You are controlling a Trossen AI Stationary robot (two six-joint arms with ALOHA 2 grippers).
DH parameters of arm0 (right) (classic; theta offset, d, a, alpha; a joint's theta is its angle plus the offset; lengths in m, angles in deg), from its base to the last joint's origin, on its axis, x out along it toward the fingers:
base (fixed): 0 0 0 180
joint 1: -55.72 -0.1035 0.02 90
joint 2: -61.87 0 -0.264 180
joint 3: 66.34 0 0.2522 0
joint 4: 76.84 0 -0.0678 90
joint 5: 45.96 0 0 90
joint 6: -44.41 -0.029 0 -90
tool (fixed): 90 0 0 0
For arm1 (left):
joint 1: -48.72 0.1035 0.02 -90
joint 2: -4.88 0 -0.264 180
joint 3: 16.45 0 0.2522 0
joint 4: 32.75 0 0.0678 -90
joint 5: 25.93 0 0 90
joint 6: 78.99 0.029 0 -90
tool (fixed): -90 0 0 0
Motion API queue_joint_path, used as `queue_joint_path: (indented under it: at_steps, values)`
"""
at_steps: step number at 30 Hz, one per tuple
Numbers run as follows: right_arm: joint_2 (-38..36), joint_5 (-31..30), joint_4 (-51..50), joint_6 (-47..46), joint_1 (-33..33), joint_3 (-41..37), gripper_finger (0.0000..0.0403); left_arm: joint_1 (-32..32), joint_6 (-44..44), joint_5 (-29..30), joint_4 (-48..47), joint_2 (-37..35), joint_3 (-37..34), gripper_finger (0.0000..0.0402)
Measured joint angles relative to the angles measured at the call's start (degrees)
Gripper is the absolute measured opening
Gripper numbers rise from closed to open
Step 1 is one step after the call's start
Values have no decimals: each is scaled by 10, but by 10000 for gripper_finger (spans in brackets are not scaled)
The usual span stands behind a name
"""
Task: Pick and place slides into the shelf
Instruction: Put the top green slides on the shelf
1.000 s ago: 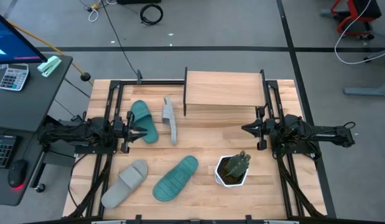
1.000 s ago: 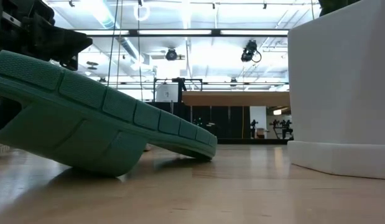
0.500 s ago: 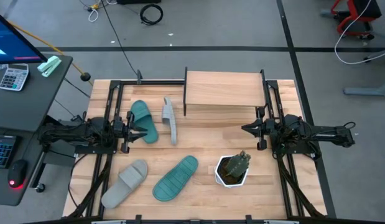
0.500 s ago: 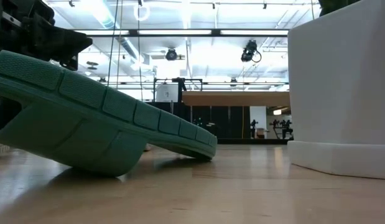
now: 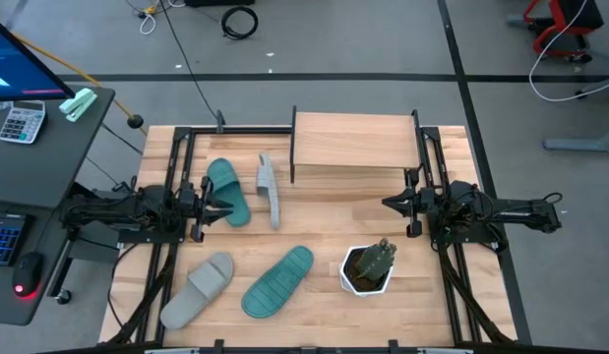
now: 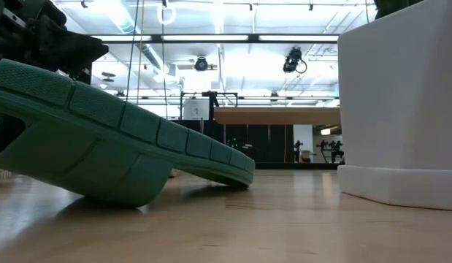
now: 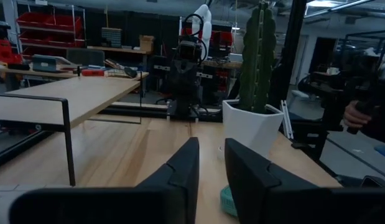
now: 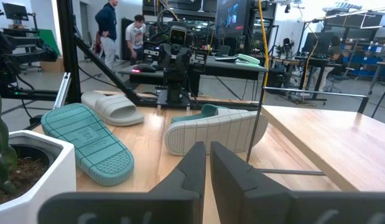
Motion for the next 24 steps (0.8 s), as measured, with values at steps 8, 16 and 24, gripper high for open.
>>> queue_joint_path:
  at_steps: [8,16,24]
  values:
    - [0,0,0,0,0,0,30,0,29,9,0,0,0,84]
    - [0,0,0,-36,0,0,30,0,55,9,0,0,0,81]
    - [0,0,0,-80,0,0,30,0,16,9,-2,0,0,82]
